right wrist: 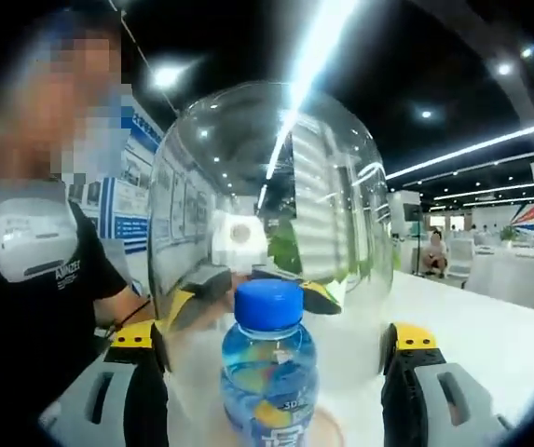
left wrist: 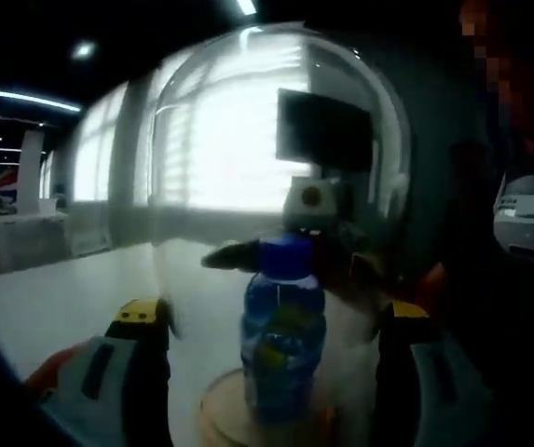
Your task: Open the cover put in the Mizone put the cover back on
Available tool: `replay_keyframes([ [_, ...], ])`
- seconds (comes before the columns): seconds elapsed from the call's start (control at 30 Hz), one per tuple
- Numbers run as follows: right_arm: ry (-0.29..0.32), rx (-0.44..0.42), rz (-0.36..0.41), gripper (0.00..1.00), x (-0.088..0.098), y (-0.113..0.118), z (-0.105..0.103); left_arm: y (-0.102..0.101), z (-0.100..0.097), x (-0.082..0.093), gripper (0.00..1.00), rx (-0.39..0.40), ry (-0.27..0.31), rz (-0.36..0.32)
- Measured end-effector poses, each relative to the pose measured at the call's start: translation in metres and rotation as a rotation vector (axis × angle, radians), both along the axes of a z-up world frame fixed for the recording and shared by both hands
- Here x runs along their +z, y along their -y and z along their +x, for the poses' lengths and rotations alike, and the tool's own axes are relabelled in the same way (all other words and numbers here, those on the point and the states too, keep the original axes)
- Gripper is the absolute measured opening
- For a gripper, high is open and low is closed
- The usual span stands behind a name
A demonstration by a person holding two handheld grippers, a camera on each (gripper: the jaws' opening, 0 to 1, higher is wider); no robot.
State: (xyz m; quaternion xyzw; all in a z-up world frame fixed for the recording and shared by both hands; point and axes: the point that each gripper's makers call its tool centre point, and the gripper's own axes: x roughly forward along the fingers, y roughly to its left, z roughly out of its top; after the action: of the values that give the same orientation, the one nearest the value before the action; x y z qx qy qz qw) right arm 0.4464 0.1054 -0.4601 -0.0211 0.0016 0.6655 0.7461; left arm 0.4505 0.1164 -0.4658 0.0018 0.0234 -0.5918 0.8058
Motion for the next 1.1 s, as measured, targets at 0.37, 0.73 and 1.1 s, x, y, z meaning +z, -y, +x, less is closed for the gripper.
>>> replay_keyframes([
  [0.37,0.002,0.008,-0.064,0.89,-0.016,0.0,0.001,0.001,-0.001,-0.009,0.77,0.0,0.005,0.047],
  [0.73,-0.008,0.006,-0.122,0.88,-0.032,0.002,0.003,0.003,0.004,-0.028,0.77,-0.003,-0.027,0.089],
  [1.1,-0.013,0.006,-0.184,0.88,-0.056,-0.001,0.009,0.0,0.01,-0.047,0.78,0.006,-0.055,0.141],
])
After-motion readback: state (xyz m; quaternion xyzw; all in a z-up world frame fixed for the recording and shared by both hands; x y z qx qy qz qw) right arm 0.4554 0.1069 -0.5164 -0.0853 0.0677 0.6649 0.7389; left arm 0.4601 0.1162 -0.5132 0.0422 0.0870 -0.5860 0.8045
